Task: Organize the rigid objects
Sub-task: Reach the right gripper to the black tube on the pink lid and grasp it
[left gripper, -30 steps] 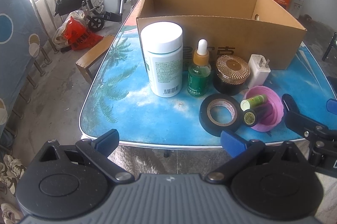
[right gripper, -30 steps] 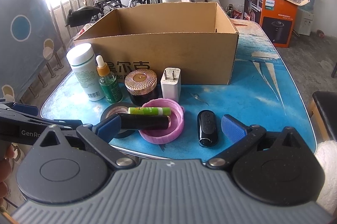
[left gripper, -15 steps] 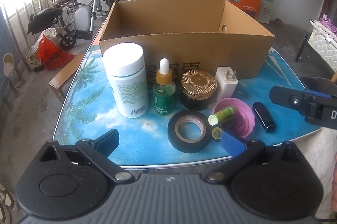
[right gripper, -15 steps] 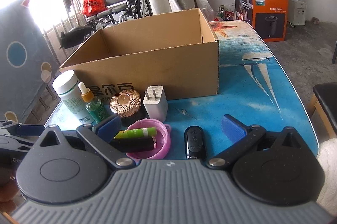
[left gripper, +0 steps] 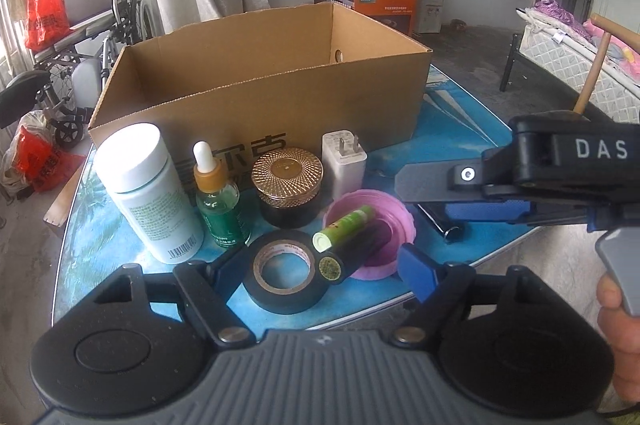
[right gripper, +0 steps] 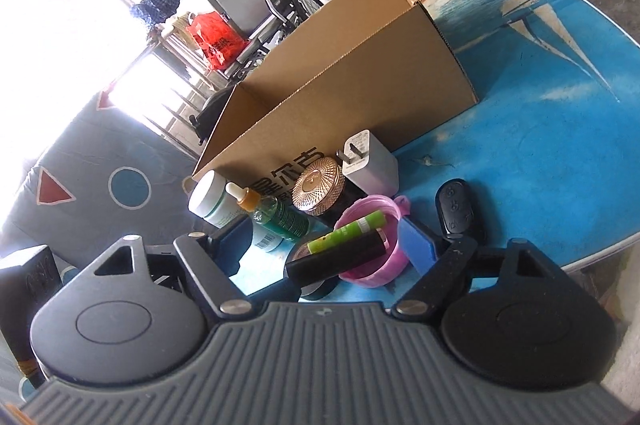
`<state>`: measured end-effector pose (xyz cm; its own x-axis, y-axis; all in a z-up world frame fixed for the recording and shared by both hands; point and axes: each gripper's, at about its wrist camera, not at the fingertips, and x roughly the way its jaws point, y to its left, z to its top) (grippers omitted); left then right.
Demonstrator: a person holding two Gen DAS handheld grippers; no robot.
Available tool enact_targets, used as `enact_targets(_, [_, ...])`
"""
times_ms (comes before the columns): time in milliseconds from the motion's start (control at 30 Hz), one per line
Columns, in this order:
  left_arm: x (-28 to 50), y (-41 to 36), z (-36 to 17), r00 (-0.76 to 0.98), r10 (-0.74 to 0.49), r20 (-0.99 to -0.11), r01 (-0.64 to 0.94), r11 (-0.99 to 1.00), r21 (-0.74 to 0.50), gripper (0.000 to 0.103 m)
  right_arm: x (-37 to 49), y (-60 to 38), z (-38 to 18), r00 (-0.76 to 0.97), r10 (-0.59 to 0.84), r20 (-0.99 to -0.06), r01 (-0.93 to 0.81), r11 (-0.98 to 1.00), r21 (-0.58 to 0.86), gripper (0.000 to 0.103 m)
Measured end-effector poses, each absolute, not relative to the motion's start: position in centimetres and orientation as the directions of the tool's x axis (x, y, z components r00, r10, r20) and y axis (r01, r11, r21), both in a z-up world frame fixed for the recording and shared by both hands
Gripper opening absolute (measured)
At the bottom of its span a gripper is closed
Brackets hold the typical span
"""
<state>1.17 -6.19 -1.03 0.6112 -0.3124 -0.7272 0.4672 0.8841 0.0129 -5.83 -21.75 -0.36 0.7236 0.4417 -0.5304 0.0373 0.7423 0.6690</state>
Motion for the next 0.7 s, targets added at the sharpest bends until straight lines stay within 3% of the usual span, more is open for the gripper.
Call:
enact_targets(133, [1.8,-6.9,-1.7,0.582,-0.305,-0.754,0.481,0.877,0.016,0.061,-4.2,-21.2,-1.7,0.666,0.491,-0.562,0.07,0.709,0.702,0.054])
enact_targets(400, [2.2,-7.1,-2.2,0.543,-0.327,-0.773,0.501,0.865,-0.013,0.032,-2.1,-20.4,-2.6,0.6,0.542,-0.589,0.101,0.679,0.727,0.045])
enact_targets(700, [2.3,-7.5,-2.3,0.532,-0.345,-0.773,0.522,0.853,-0.022,0.027,-0.4,-20.4,-3.3,0.555,0.538,-0.635,0.144,0.689,0.71,0.036])
